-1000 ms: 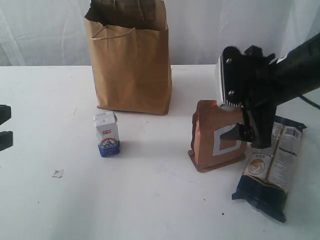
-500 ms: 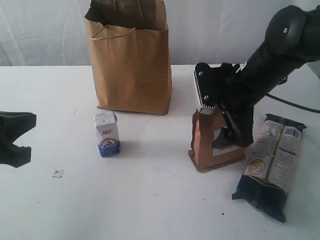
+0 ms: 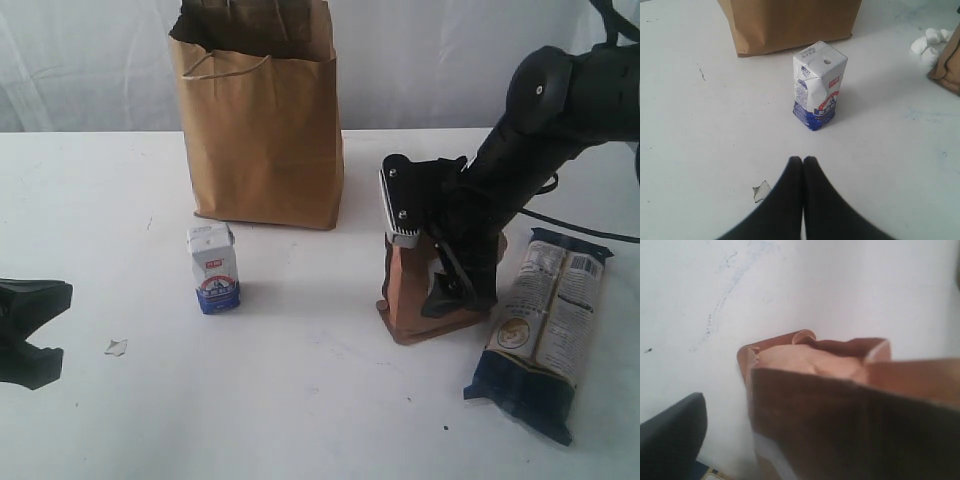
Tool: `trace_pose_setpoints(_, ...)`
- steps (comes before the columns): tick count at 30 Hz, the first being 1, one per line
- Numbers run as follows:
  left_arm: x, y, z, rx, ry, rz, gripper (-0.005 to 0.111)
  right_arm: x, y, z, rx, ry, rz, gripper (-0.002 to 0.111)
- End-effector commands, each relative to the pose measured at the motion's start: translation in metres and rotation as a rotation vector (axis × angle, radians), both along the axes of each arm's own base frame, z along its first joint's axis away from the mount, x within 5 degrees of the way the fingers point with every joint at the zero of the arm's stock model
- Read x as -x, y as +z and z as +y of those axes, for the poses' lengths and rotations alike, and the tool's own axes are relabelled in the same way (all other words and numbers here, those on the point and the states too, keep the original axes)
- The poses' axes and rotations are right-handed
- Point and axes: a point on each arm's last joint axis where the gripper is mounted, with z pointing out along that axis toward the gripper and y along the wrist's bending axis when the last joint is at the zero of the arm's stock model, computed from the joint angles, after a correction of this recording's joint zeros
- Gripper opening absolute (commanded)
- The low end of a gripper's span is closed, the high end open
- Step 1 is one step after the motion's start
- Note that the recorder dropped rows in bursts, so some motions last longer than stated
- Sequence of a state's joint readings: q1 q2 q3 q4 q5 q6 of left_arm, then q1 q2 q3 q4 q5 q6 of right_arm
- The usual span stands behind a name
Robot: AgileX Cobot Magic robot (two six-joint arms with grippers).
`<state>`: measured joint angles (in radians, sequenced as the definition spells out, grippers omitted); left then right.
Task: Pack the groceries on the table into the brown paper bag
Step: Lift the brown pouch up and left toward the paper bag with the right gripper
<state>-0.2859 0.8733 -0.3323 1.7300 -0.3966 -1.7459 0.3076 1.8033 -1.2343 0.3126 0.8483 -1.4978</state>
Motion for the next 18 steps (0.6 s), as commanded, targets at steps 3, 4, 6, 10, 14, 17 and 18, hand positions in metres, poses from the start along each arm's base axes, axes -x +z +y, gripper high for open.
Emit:
trace_pose_setpoints(3,0.002,-0.001,0.000,-0.006,-0.004,-0.005,0.000,0.001,-0.006,0.000,0.009,-0.002,0.040,0.079)
trace_pose_setpoints(4,0.002,-0.001,0.000,-0.006,-0.004,-0.005,0.000,0.000,-0.005,0.000,0.008,-0.005,0.023,0.076)
trace_pose_setpoints(6,0.002,-0.001,0.000,-0.006,-0.004,-0.005,0.000,-0.003,-0.005,-0.001,0.022,-0.003,-0.012,0.068)
trace_pose_setpoints(10,0.002,-0.001,0.000,-0.006,-0.004,-0.005,0.000,-0.005,-0.008,-0.004,0.070,0.023,-0.032,0.049)
trace_pose_setpoints(14,0.002,-0.001,0.000,-0.006,-0.004,-0.005,0.000,-0.002,-0.008,-0.004,0.070,0.027,0.002,0.030)
trace_pose_setpoints(17,0.002,0.000,0.000,-0.007,-0.002,-0.006,0.000,0.004,-0.009,-0.005,0.078,0.041,0.066,0.018)
trace_pose_setpoints(18,0.002,0.000,0.000,-0.007,-0.002,-0.006,0.000,0.005,-0.010,-0.005,0.081,0.043,0.085,0.014)
